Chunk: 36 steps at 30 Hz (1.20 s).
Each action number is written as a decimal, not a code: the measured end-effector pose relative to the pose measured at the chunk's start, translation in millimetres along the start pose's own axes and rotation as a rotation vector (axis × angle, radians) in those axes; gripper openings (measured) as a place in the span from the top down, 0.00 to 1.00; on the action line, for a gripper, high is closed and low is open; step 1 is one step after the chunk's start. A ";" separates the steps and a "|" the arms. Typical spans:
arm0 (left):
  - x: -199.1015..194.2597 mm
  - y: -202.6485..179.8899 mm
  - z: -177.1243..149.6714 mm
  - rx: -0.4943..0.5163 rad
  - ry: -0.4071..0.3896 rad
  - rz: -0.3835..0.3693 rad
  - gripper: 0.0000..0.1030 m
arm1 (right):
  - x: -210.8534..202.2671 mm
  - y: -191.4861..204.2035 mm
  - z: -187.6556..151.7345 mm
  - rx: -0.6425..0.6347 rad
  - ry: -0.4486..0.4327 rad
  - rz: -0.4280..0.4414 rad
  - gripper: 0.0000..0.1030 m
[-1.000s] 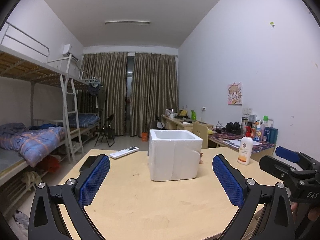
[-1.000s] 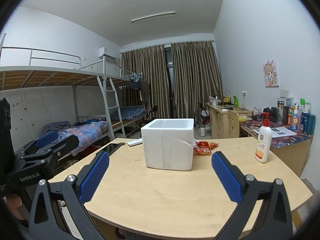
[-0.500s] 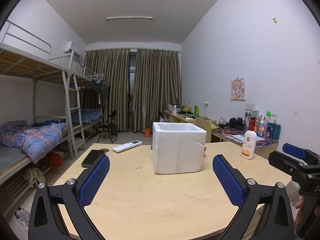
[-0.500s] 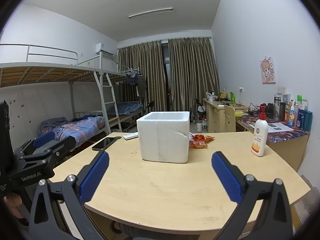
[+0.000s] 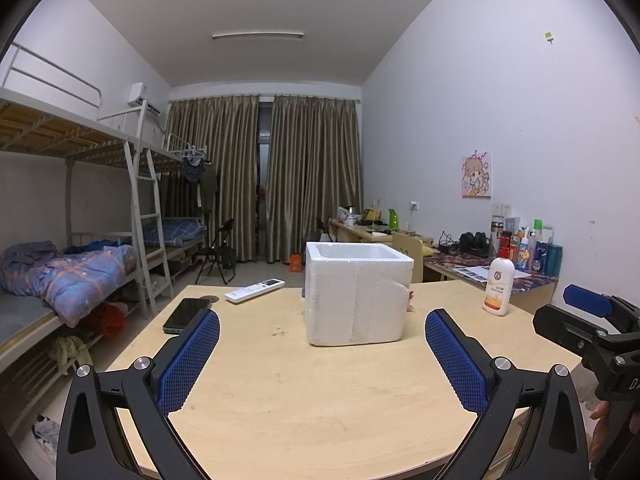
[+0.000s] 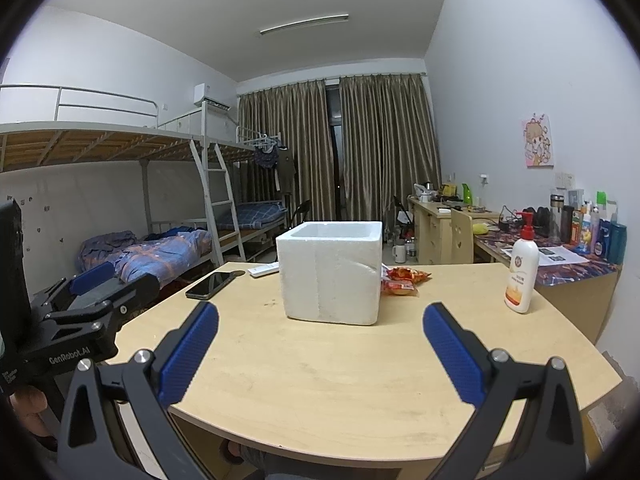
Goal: Organize soft objects
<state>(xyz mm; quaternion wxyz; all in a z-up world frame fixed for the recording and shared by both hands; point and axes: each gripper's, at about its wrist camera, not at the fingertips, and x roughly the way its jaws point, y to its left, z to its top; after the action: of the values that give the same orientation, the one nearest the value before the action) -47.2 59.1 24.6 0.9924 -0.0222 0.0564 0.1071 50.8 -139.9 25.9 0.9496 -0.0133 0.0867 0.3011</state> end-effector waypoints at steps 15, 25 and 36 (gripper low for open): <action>1.4 0.2 0.1 0.003 0.004 -0.003 0.00 | 7.9 -4.2 -1.1 0.000 0.014 0.006 0.00; -0.1 0.4 -0.7 0.010 0.007 -0.012 0.00 | 8.6 -4.7 -3.3 0.008 0.020 0.006 0.00; 1.6 -1.0 -0.6 0.007 0.009 -0.019 0.00 | 10.2 -5.8 -3.9 0.007 0.021 0.007 0.00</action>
<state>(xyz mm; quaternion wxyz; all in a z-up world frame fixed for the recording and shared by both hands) -45.4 58.4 23.8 0.9932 -0.0199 0.0609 0.0974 61.7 -139.1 20.2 0.9476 -0.0127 0.0976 0.3040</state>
